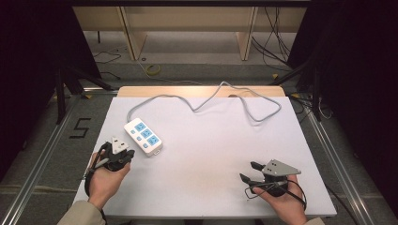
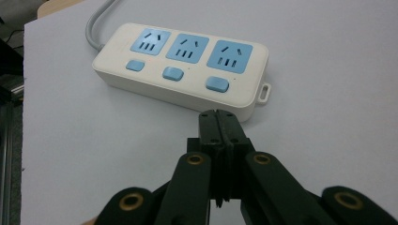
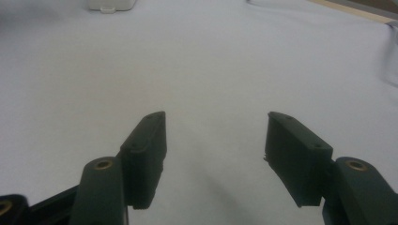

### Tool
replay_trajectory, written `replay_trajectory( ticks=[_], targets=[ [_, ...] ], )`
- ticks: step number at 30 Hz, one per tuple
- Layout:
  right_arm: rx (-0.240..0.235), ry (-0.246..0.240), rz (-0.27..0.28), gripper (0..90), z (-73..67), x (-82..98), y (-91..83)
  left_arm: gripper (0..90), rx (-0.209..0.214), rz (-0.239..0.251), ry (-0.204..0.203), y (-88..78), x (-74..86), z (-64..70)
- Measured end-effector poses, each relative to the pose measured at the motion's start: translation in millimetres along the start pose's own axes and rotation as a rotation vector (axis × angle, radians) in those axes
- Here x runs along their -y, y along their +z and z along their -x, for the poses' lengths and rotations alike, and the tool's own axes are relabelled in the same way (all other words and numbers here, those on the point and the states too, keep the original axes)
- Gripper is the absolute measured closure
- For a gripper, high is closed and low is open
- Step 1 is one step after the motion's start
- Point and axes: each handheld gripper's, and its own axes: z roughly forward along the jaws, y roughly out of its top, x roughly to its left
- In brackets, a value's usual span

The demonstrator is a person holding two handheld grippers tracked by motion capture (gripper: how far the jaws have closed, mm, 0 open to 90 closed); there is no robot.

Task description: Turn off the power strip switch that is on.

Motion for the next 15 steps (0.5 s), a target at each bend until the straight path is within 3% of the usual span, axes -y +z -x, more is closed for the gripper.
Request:
replay_trajectory(
  ticks=[15],
  targets=[
    [-0.001,-0.001,0.001,39.9,-0.6,-0.4,0.3,89.6,-0.009,-0.012,-0.011,5.6,-3.5,-4.4]
  ],
)
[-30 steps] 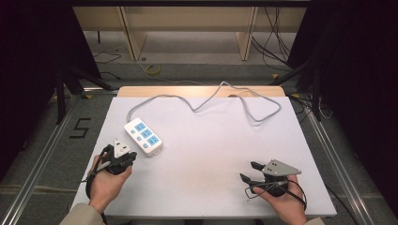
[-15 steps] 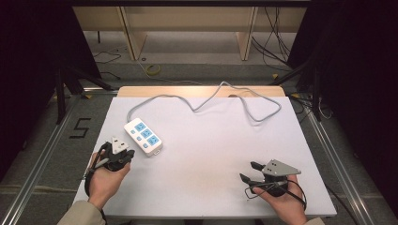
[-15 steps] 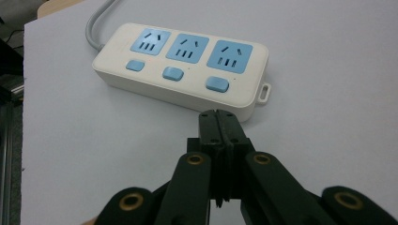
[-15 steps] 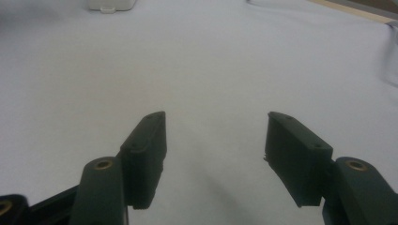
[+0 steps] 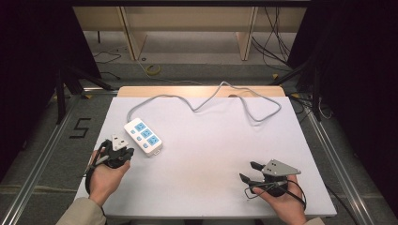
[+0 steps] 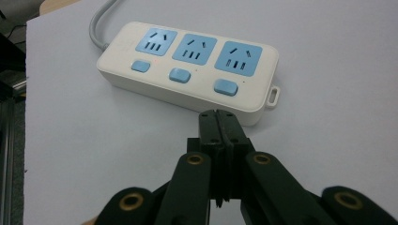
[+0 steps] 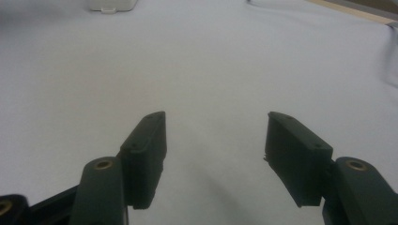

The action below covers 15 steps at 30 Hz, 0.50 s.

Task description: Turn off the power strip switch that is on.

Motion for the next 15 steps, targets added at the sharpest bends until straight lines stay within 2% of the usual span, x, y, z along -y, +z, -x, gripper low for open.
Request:
replay_trajectory(
  ticks=[15],
  targets=[
    [-0.002,-0.003,0.001,39.9,-0.1,-0.5,0.4,89.7,-0.002,-0.013,-0.006,5.4,-6.0,-4.3]
  ],
)
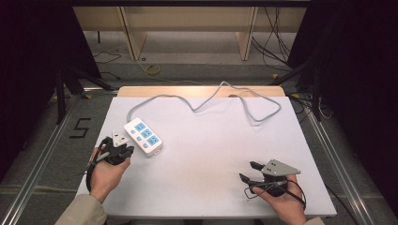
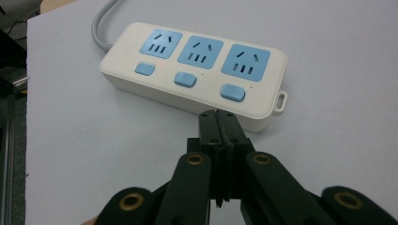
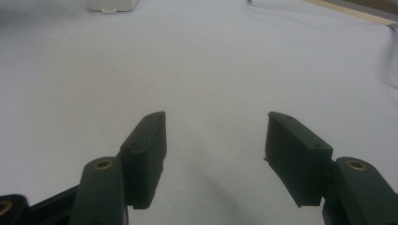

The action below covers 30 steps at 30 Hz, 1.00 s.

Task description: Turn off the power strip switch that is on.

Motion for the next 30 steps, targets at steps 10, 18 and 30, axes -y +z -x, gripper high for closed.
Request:
replay_trajectory(
  ticks=[10,18,30],
  targets=[
    [-0.001,-0.002,-0.001,39.8,-0.3,-0.2,0.4,89.7,-0.006,-0.005,-0.005,2.5,-3.1,-2.6],
    [-0.003,-0.005,0.000,39.8,-0.4,-0.4,1.3,89.7,-0.009,-0.010,-0.011,4.7,-6.4,-4.5],
    [-0.004,-0.003,0.000,39.5,-0.5,-0.5,1.6,89.7,-0.017,-0.017,-0.025,8.1,-12.2,-9.9]
  ],
)
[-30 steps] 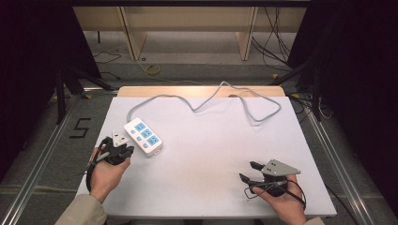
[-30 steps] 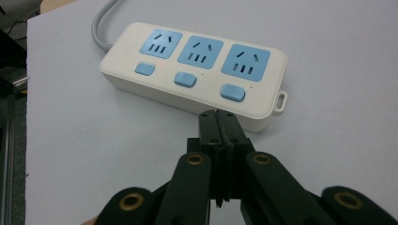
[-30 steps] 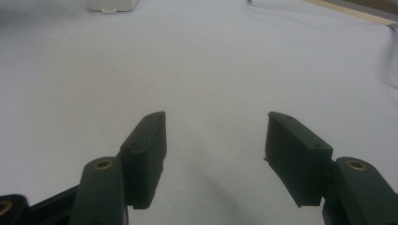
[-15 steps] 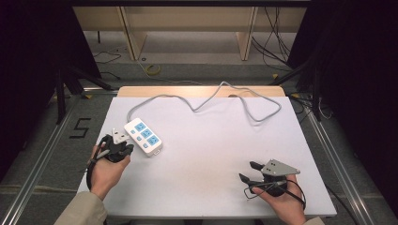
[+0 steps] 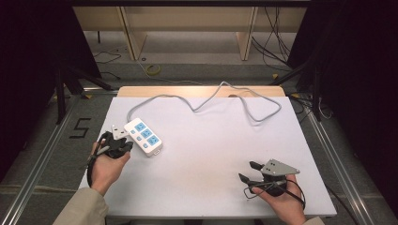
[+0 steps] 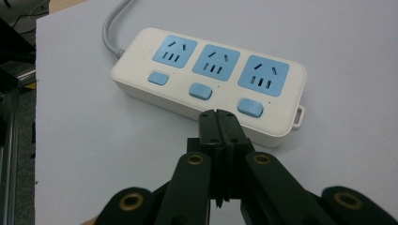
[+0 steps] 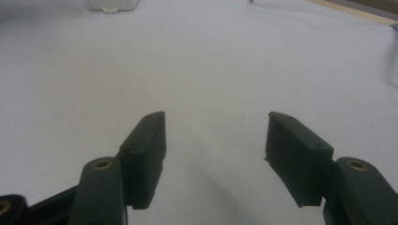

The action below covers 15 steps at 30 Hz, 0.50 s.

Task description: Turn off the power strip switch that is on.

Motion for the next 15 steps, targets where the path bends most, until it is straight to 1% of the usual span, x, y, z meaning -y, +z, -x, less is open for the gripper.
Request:
replay_trajectory(
  ticks=[15],
  targets=[
    [-0.002,-0.003,0.000,39.4,-0.2,-0.5,0.4,89.7,-0.003,-0.008,-0.014,5.0,-5.3,-3.4]
  ],
)
